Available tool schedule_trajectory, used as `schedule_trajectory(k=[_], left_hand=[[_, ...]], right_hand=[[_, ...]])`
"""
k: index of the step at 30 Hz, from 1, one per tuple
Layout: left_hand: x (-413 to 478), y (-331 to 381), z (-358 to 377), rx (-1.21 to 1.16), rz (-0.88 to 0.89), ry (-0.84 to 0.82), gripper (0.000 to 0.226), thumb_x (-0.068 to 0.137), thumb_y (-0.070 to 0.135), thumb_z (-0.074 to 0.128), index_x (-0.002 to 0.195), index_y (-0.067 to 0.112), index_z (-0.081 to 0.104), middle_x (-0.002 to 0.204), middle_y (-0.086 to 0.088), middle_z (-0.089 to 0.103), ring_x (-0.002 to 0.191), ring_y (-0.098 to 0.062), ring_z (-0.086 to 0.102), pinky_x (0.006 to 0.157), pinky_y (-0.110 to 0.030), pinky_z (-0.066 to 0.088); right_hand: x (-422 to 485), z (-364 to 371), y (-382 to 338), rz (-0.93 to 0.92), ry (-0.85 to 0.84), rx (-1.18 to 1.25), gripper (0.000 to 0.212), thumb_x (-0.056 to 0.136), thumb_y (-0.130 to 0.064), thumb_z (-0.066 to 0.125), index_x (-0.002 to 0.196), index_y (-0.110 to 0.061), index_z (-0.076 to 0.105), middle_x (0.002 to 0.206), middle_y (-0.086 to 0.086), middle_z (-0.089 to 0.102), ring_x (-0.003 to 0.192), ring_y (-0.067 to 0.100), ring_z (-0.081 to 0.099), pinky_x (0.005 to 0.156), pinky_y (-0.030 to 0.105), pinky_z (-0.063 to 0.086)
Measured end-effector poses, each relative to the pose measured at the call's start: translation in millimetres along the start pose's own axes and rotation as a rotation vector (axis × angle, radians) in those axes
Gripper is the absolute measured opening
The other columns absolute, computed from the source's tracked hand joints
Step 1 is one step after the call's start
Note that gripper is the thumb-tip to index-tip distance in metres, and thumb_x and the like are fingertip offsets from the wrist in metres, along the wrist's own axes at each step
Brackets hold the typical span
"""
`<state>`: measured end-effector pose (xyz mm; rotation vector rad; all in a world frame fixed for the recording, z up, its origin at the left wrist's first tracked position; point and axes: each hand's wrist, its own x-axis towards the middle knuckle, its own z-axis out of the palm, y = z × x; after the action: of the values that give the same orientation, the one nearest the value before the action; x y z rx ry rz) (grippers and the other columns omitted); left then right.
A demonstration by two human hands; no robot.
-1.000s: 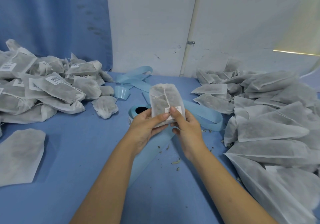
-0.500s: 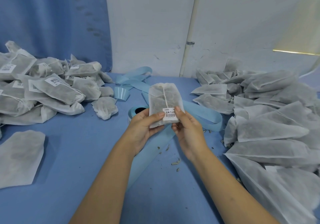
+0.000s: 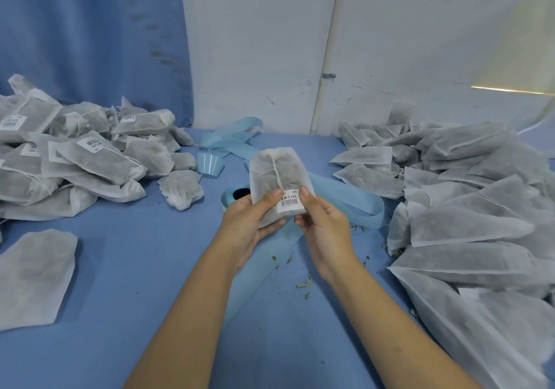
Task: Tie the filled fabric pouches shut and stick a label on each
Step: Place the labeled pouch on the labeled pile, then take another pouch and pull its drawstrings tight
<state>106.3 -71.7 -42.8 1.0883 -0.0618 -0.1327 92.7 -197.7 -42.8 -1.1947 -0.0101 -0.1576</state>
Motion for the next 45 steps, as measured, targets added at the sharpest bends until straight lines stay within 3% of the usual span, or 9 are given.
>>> schedule_trajectory(k=[9, 13, 16, 22, 28, 32, 38, 42, 45], left_hand=[[-3, 6, 1, 0.162, 0.064, 0.059, 0.014, 0.093, 0.02, 0.059, 0.093, 0.006, 0.063, 0.061, -0.007, 0.059, 0.044, -0.012, 0.051, 0.042, -0.019, 0.04], [3, 21, -4, -0.477, 0.277, 0.04, 0.051, 0.094, 0.001, 0.049, 0.142, 0.015, 0.036, 0.118, 0.003, 0.063, 0.105, -0.013, 0.065, 0.085, -0.031, 0.056], [3, 28, -9, -0.533, 0.283, -0.015, 0.081, 0.09, -0.01, 0.046, 0.153, 0.02, 0.005, 0.149, 0.007, 0.039, 0.118, -0.012, 0.059, 0.092, -0.042, 0.053], [-5, 13, 9, 0.036, 0.121, -0.036, 0.042, 0.092, -0.005, 0.044, 0.128, 0.015, 0.052, 0.119, 0.008, 0.068, 0.103, -0.015, 0.068, 0.083, -0.027, 0.051], [1, 7, 38, 0.203, 0.057, -0.054, 0.032, 0.092, -0.002, 0.042, 0.106, 0.017, 0.064, 0.099, 0.001, 0.075, 0.081, -0.013, 0.072, 0.074, -0.022, 0.049], [16, 6, 58, 0.226, 0.061, -0.017, 0.033, 0.091, -0.002, 0.042, 0.096, 0.019, 0.067, 0.09, 0.002, 0.076, 0.071, -0.009, 0.07, 0.073, -0.021, 0.048], [38, 6, 73, 0.222, 0.072, 0.0, 0.031, 0.091, -0.002, 0.043, 0.096, 0.015, 0.067, 0.084, 0.002, 0.075, 0.066, -0.009, 0.068, 0.064, -0.015, 0.05], [50, 1, 77, 0.236, 0.066, 0.021, 0.03, 0.09, -0.002, 0.042, 0.096, 0.015, 0.067, 0.081, 0.004, 0.075, 0.064, -0.008, 0.067, 0.072, -0.02, 0.048], [55, -2, 76, 0.241, 0.06, 0.02, 0.031, 0.09, -0.002, 0.042, 0.096, 0.014, 0.067, 0.081, 0.004, 0.075, 0.063, -0.007, 0.067, 0.072, -0.021, 0.048]], right_hand=[[1, -2, -1, 0.036, 0.076, 0.035, 0.023, 0.098, -0.021, 0.049, 0.096, -0.014, 0.071, 0.087, -0.003, 0.071, 0.07, 0.008, 0.062, 0.063, 0.018, 0.05], [2, -8, 0, 0.095, 0.079, 0.004, 0.025, 0.098, -0.016, 0.048, 0.098, -0.017, 0.073, 0.092, -0.008, 0.073, 0.071, 0.005, 0.062, 0.063, 0.015, 0.049], [3, -10, 2, 0.118, 0.086, 0.021, 0.025, 0.097, -0.011, 0.048, 0.096, -0.015, 0.073, 0.09, -0.007, 0.072, 0.069, 0.005, 0.062, 0.06, 0.014, 0.049], [6, -10, 2, 0.093, 0.08, 0.03, 0.025, 0.095, -0.002, 0.047, 0.096, -0.011, 0.07, 0.092, 0.0, 0.07, 0.068, 0.007, 0.062, 0.061, 0.016, 0.049], [31, -22, -17, -0.038, 0.228, 0.111, 0.031, 0.096, 0.004, 0.042, 0.118, -0.009, 0.059, 0.119, 0.005, 0.059, 0.093, 0.013, 0.063, 0.074, 0.017, 0.053], [60, -35, -34, -0.041, 0.33, 0.174, 0.04, 0.094, 0.005, 0.043, 0.133, -0.003, 0.05, 0.099, -0.001, 0.054, 0.099, 0.015, 0.054, 0.079, 0.016, 0.049], [108, -58, -30, -0.128, 0.288, -1.052, 0.021, 0.092, -0.003, 0.042, 0.089, 0.0, 0.063, 0.108, 0.01, 0.042, 0.113, 0.029, 0.047, 0.091, 0.029, 0.034], [128, -71, -15, 0.074, 0.217, -1.48, 0.043, 0.098, -0.022, 0.041, 0.135, -0.003, 0.05, 0.156, 0.018, 0.019, 0.145, 0.032, 0.01, 0.117, 0.035, 0.013], [132, -76, -9, 0.215, 0.235, -1.496, 0.047, 0.099, -0.029, 0.039, 0.141, -0.009, 0.045, 0.162, 0.009, -0.003, 0.147, 0.032, 0.001, 0.116, 0.041, 0.016]])
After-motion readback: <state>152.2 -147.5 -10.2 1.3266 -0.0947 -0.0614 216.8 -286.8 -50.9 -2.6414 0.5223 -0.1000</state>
